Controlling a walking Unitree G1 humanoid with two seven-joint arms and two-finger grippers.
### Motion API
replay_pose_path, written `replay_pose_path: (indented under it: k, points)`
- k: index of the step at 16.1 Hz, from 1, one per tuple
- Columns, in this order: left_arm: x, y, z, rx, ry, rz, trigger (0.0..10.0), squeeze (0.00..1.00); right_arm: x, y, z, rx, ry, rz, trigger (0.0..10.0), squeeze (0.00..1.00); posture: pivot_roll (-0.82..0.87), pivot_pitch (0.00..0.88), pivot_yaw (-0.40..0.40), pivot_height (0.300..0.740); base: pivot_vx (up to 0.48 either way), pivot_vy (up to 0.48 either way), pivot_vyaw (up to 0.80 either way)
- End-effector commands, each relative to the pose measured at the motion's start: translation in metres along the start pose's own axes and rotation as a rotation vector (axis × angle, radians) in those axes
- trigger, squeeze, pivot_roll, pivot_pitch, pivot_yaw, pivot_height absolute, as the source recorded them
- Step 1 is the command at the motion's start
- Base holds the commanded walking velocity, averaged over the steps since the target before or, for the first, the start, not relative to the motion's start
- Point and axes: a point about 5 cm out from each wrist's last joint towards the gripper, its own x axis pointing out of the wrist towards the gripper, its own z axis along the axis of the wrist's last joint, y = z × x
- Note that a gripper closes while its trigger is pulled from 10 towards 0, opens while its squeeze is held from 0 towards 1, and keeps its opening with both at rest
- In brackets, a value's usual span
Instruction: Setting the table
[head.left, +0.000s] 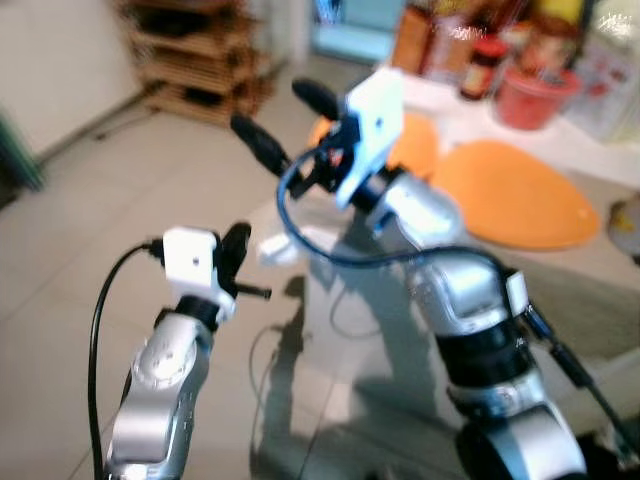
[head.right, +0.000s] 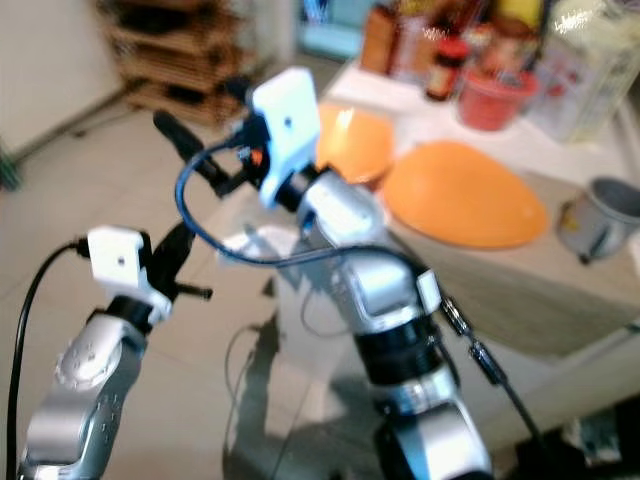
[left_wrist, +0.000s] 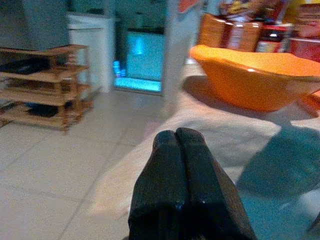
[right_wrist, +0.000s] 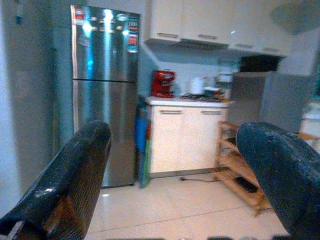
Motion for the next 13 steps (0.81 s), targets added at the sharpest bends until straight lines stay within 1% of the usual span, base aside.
replay_pose_path:
  k: [1, 3, 4, 6, 7, 8, 9, 10, 11, 12, 13]
  points:
    - [0.002, -0.006, 0.003, -0.012, -0.016, -0.015, 10.0, 0.00, -0.003, -0.002, 0.005, -0.054, 0.006, 0.046, 10.0, 0.00, -0.02, 0.059, 0.001, 0.740, 0.000, 0.000, 0.00]
    - [0.002, -0.007, 0.002, -0.009, -0.012, -0.020, 10.0, 0.00, -0.004, -0.006, 0.006, -0.165, 0.063, 0.090, 10.0, 0.00, -0.02, 0.058, 0.000, 0.740, 0.000, 0.000, 0.00]
    - [0.002, -0.008, 0.002, 0.000, -0.010, -0.030, 10.0, 0.00, -0.006, -0.012, 0.005, -0.274, 0.136, 0.123, 10.0, 0.00, -0.02, 0.060, -0.001, 0.740, 0.000, 0.000, 0.00]
    - [0.000, -0.010, 0.002, 0.006, -0.010, -0.046, 10.0, 0.00, -0.014, -0.028, 0.005, -0.392, 0.285, 0.186, 10.0, 0.00, -0.02, 0.063, -0.002, 0.740, 0.000, 0.000, 0.00]
    - [0.000, -0.011, 0.002, 0.007, -0.009, -0.048, 10.0, 0.00, -0.022, -0.039, 0.006, -0.463, 0.370, 0.209, 10.0, 0.00, -0.02, 0.064, -0.003, 0.740, 0.000, 0.000, 0.00]
    - [-0.001, -0.012, 0.002, 0.007, -0.008, -0.052, 10.0, 0.00, -0.029, -0.047, 0.006, -0.508, 0.449, 0.234, 10.0, 0.00, -0.02, 0.067, -0.003, 0.740, 0.000, 0.000, 0.00]
    - [-0.001, -0.013, 0.001, 0.004, -0.003, -0.064, 10.0, 0.00, -0.036, -0.056, 0.001, -0.560, 0.548, 0.245, 10.0, 0.00, -0.03, 0.067, -0.002, 0.740, 0.000, 0.000, 0.00]
    - [-0.001, -0.015, 0.000, 0.008, 0.000, -0.081, 10.0, 0.00, -0.040, -0.067, -0.007, -0.601, 0.643, 0.207, 10.0, 0.00, -0.03, 0.067, -0.003, 0.740, 0.000, 0.000, 0.00]
    - [-0.001, -0.018, 0.001, 0.011, -0.002, -0.100, 10.0, 0.00, -0.040, -0.076, -0.013, -0.623, 0.700, 0.148, 10.0, 0.00, -0.03, 0.068, -0.003, 0.740, 0.000, 0.000, 0.00]
    - [-0.001, -0.021, 0.002, 0.014, -0.005, -0.121, 10.0, 0.00, -0.037, -0.076, -0.020, -0.612, 0.718, 0.131, 10.0, 0.00, -0.03, 0.070, -0.001, 0.740, 0.000, 0.000, 0.00]
    - [-0.002, -0.023, 0.003, 0.016, -0.006, -0.130, 10.0, 0.00, -0.034, -0.070, -0.024, -0.593, 0.718, 0.167, 10.0, 0.00, -0.02, 0.072, -0.001, 0.740, 0.000, 0.000, 0.00]
